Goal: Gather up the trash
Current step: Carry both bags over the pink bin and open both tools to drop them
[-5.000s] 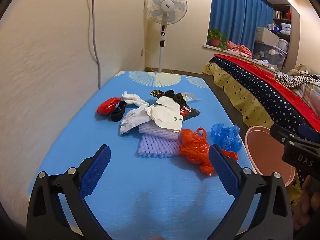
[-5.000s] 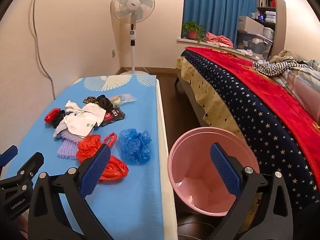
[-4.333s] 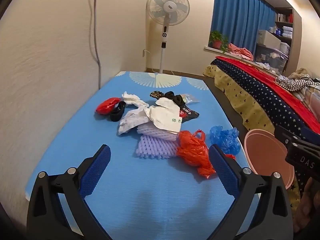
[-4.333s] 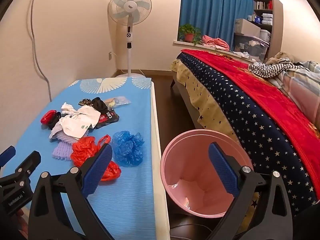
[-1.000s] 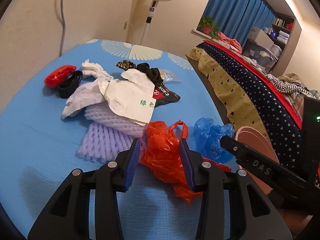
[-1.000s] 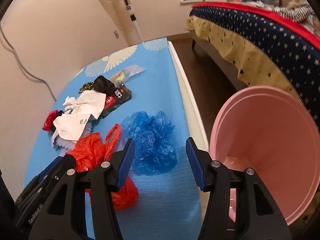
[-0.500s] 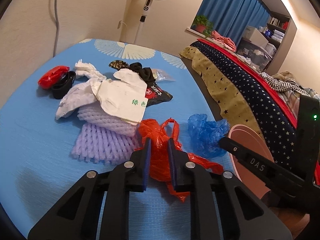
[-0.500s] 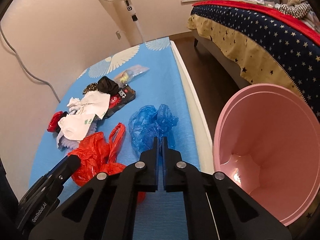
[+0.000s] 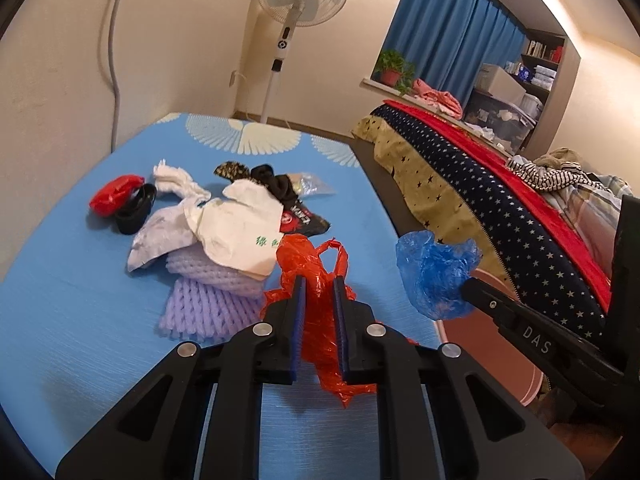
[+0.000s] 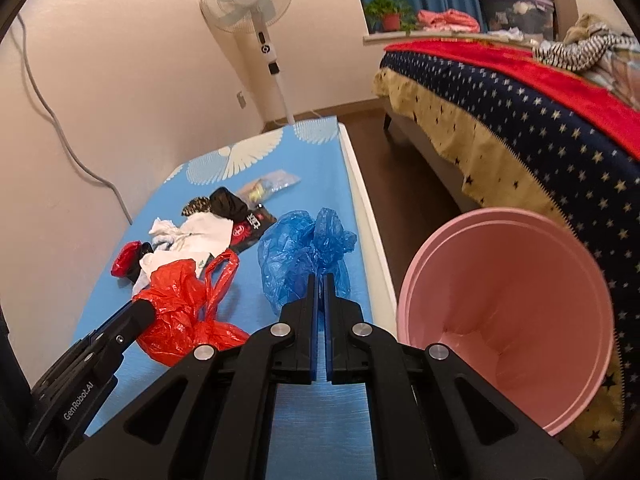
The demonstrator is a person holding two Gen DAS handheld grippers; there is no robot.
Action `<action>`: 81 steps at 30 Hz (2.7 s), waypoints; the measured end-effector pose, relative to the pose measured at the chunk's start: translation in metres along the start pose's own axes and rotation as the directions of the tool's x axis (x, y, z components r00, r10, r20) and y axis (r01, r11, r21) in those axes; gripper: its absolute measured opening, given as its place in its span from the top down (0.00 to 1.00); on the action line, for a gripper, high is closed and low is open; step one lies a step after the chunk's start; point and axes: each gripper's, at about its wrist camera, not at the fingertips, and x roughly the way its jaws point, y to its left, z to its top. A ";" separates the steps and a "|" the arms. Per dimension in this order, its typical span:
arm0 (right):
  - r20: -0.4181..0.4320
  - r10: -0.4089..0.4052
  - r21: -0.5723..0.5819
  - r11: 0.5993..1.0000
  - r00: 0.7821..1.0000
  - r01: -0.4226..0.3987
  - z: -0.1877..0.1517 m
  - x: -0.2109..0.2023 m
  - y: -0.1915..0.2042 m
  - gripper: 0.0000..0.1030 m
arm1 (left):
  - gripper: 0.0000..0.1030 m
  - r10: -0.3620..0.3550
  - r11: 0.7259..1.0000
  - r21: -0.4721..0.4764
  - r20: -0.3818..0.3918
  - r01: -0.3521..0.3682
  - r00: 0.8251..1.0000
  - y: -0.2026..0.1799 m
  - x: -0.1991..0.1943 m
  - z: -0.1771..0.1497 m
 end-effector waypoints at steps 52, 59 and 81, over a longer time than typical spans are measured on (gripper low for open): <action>0.159 -0.435 0.174 0.896 0.886 0.409 0.034 -0.098 -0.103 0.97 | 0.87 -0.247 0.953 0.185 0.016 0.240 0.969 -0.117 0.021 0.001; 0.166 -0.469 0.184 0.879 0.867 0.440 0.040 -0.099 -0.108 0.97 | 0.87 -0.284 0.944 0.164 -0.034 0.286 0.958 -0.133 0.045 -0.003; 0.148 -0.466 0.215 0.876 0.872 0.431 0.034 -0.096 -0.111 0.56 | 0.77 -0.297 0.948 0.098 -0.078 0.304 0.952 -0.113 0.047 0.000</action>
